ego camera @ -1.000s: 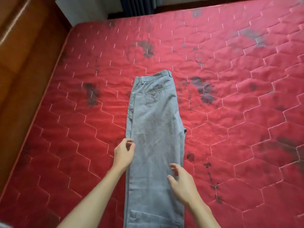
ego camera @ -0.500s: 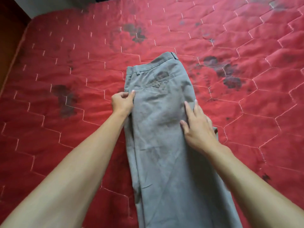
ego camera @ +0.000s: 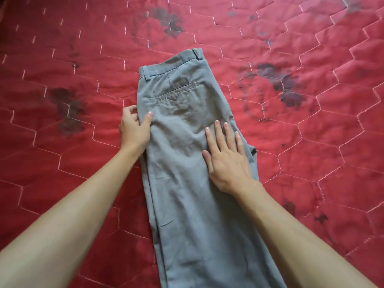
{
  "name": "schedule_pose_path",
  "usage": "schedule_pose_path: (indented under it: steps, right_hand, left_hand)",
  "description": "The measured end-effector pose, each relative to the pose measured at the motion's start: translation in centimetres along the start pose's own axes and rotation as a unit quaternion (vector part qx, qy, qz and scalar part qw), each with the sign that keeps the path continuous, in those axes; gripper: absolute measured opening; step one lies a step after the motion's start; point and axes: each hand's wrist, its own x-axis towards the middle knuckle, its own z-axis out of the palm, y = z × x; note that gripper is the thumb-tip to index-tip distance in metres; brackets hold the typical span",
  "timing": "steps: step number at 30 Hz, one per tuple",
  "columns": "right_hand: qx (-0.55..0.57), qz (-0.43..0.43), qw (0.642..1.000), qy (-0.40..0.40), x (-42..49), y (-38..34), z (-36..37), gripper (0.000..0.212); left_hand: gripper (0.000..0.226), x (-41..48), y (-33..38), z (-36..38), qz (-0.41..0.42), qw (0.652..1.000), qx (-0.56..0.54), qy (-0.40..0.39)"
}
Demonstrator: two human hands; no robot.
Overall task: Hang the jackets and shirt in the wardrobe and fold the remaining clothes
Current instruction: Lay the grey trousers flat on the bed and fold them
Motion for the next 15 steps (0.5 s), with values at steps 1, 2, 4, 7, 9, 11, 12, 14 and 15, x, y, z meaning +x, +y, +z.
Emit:
schedule_pose_path:
  steps: [1, 2, 4, 7, 9, 11, 12, 14, 15]
  right_hand:
    - [-0.001, 0.000, 1.000, 0.004, -0.6, 0.1, 0.0, 0.068]
    - [0.004, 0.001, 1.000, 0.007, -1.4, 0.3, 0.1, 0.068]
    - [0.030, 0.001, 0.999, 0.017, -3.0, 1.1, 0.2, 0.066]
    - [0.205, 0.046, 0.973, 0.094, -5.2, 2.9, -0.4, 0.054]
    - [0.313, 0.135, 0.921, 0.189, -6.5, 5.1, -1.2, 0.052]
    - [0.289, 0.164, 0.923, 0.196, -7.4, 7.1, -2.2, 0.055]
    - [0.264, 0.140, 0.938, 0.173, -7.6, 7.9, -2.7, 0.056]
    - [0.233, 0.081, 0.961, 0.123, -7.4, 8.3, -3.4, 0.057]
    - [0.229, 0.070, 0.964, 0.118, -7.2, 8.2, -3.7, 0.049]
  left_hand:
    - [0.046, -1.1, 0.2, 0.0, 0.046, 0.997, 0.065, 0.018]
    - [0.052, -2.7, 0.4, 0.2, 0.093, 0.987, 0.127, 0.031]
    - [0.060, -5.8, 0.5, 0.7, 0.164, 0.961, 0.218, 0.040]
    - [0.057, -8.7, 0.5, 1.8, 0.257, 0.915, 0.312, 0.018]
    - [0.047, -9.5, 0.4, 2.7, 0.310, 0.891, 0.330, -0.034]
    - [0.052, -9.7, -0.3, 3.1, 0.309, 0.882, 0.348, -0.069]
    - [0.059, -9.7, -0.9, 3.2, 0.284, 0.887, 0.356, -0.073]
    - [0.070, -9.6, -1.9, 3.0, 0.224, 0.903, 0.363, -0.060]
    - [0.073, -9.5, -2.1, 3.0, 0.210, 0.905, 0.365, -0.055]
